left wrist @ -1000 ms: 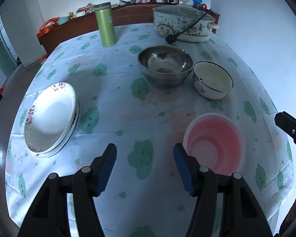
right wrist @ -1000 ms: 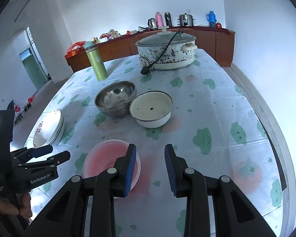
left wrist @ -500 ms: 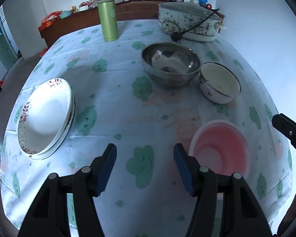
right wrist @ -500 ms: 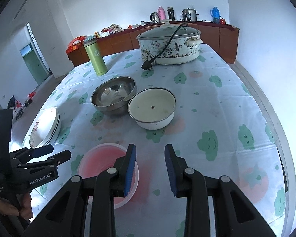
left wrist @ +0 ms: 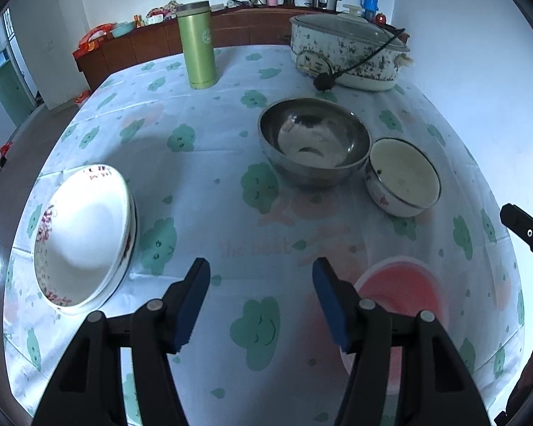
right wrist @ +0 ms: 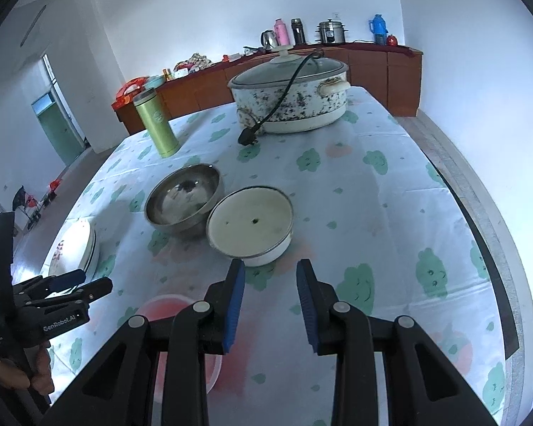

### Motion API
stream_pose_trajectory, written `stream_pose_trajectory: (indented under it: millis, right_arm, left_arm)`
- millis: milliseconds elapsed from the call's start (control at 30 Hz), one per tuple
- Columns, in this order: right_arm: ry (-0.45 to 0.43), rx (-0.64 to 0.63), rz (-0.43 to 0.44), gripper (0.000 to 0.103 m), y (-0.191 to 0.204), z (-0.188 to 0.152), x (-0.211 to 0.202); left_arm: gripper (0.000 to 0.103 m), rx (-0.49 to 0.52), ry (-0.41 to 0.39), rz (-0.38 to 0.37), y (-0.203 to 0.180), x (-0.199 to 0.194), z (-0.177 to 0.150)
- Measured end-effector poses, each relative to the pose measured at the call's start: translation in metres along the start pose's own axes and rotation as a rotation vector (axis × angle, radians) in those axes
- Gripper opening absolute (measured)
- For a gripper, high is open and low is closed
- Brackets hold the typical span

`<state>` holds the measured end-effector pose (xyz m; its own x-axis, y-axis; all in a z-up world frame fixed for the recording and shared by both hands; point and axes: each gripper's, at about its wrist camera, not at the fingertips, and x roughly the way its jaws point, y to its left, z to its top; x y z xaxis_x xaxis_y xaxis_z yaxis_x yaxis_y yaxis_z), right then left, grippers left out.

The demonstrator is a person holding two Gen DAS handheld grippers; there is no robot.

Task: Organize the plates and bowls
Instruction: 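Move both grippers toward the pink plastic basin, then close both grippers on the rim of the pink basin and lift it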

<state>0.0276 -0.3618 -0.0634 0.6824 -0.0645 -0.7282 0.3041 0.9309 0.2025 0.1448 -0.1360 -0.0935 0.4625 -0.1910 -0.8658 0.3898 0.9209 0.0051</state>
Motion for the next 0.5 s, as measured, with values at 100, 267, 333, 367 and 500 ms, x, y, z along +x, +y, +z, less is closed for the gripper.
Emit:
stream_pose_trajectory:
  millis: [100, 267, 333, 367, 500]
  right_arm:
    - [0.008, 0.012, 0.001, 0.033, -0.005, 0.001, 0.004]
    - [0.029, 0.001, 0.027, 0.033, -0.003, -0.003, 0.008]
    - [0.041, -0.005, 0.044, 0.033, -0.001, -0.006, 0.009]
    - [0.046, -0.01, 0.05, 0.033, 0.0, -0.008, 0.009]
    - [0.054, -0.027, 0.064, 0.033, 0.004, -0.012, 0.009]
  left_arm:
    - [0.061, -0.009, 0.011, 0.0, 0.002, 0.005, 0.001]
    - [0.061, -0.007, 0.03, -0.01, 0.001, 0.01, -0.002]
    - [0.061, 0.003, 0.032, -0.024, -0.001, 0.01, -0.005]
    - [0.061, 0.011, 0.033, -0.03, -0.002, 0.01, -0.007]
    - [0.061, 0.019, 0.044, -0.035, -0.003, 0.011, -0.011]
